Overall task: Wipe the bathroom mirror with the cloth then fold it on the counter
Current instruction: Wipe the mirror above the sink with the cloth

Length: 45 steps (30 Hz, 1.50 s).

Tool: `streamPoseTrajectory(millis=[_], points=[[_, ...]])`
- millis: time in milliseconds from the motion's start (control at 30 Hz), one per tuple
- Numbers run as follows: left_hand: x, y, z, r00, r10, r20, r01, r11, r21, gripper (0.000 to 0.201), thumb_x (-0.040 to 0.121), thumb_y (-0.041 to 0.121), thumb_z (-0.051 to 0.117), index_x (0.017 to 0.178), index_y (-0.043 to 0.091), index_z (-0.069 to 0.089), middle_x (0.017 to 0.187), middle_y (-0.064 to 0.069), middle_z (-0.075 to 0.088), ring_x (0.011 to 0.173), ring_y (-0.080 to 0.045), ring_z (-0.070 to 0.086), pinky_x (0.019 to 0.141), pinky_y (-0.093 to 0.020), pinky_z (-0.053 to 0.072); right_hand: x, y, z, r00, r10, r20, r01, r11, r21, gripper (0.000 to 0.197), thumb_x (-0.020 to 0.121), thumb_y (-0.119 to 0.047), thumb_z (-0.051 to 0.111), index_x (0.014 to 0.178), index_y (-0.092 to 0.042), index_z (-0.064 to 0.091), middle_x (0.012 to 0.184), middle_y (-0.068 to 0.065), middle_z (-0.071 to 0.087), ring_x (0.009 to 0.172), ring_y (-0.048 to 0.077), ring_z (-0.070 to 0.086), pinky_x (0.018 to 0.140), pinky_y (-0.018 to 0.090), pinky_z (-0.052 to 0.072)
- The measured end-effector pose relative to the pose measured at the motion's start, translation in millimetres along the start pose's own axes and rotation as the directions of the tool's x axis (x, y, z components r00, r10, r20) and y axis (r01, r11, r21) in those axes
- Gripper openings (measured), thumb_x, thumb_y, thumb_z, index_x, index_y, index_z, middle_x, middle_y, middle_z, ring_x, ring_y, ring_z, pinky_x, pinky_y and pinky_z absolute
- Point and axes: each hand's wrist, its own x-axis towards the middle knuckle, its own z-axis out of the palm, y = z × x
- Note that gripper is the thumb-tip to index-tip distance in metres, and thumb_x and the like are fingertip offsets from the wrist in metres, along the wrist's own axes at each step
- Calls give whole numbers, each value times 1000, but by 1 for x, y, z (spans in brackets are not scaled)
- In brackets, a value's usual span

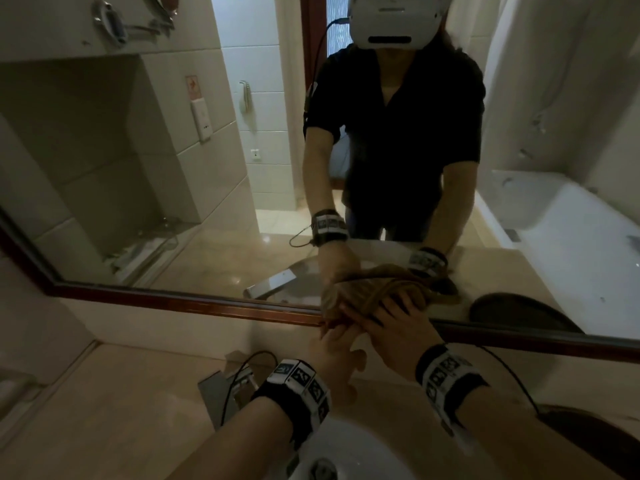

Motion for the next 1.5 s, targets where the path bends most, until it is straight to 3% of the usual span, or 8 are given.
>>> streamPoseTrajectory(millis=[233,467,700,967,1067,1200,1300,1500], points=[[13,-1,-25,991,-28,132,19,998,67,49,78,54,66,119,28,58,152,0,15,136,-26,20,109,-46,25,9,26,-40,976,48,-214,-42,999,33,70,80,-39,56,146,-31,36,133,3,55,121,30,37,107,50,20],[15,3,-27,987,-14,161,7,999,42,52,79,54,67,123,29,56,154,-2,12,136,-26,19,106,-45,27,57,71,-134,728,432,-532,-375,901,219,55,98,-42,30,151,-33,22,158,15,16,144,39,14,115,57,-1],[12,9,-22,979,-32,202,18,997,74,62,81,57,62,134,30,46,155,-5,10,142,-29,10,113,-49,21,25,5,-40,992,89,-91,-87,996,28,107,59,-53,75,151,-33,23,139,5,49,124,33,38,109,56,11],[9,8,-8,957,-13,290,16,1000,-7,66,84,52,64,140,25,41,159,-4,-22,146,-27,-20,115,-56,17,27,20,-58,975,42,-218,-37,999,27,79,72,-43,63,146,-33,36,136,3,52,125,30,35,111,50,13],[10,7,-8,956,-8,294,20,999,-39,61,84,47,66,136,22,46,158,-2,-24,145,-28,-22,115,-60,13,59,41,-117,879,207,-431,-192,978,76,70,79,-40,41,148,-34,32,137,10,47,125,36,33,112,54,5],[10,10,-4,955,-2,297,21,998,-61,57,85,45,65,134,21,47,158,-5,-24,145,-30,-23,113,-61,14,95,45,-162,737,398,-546,-348,916,198,75,82,-31,51,151,-34,21,157,14,20,142,39,16,113,59,-2],[10,13,-8,945,-1,327,13,999,-36,56,86,44,64,133,19,47,158,-6,-24,145,-30,-24,112,-62,16,97,21,-136,837,305,-455,-291,951,102,94,76,-43,67,152,-36,11,158,9,9,142,37,10,112,60,-6],[6,12,-21,908,-9,419,-57,988,146,59,90,49,54,137,17,38,159,-8,4,143,-33,7,109,-52,24,53,-23,-38,994,-51,-100,46,998,-44,82,75,-30,59,150,-31,26,140,-1,49,129,28,35,114,48,-6]])
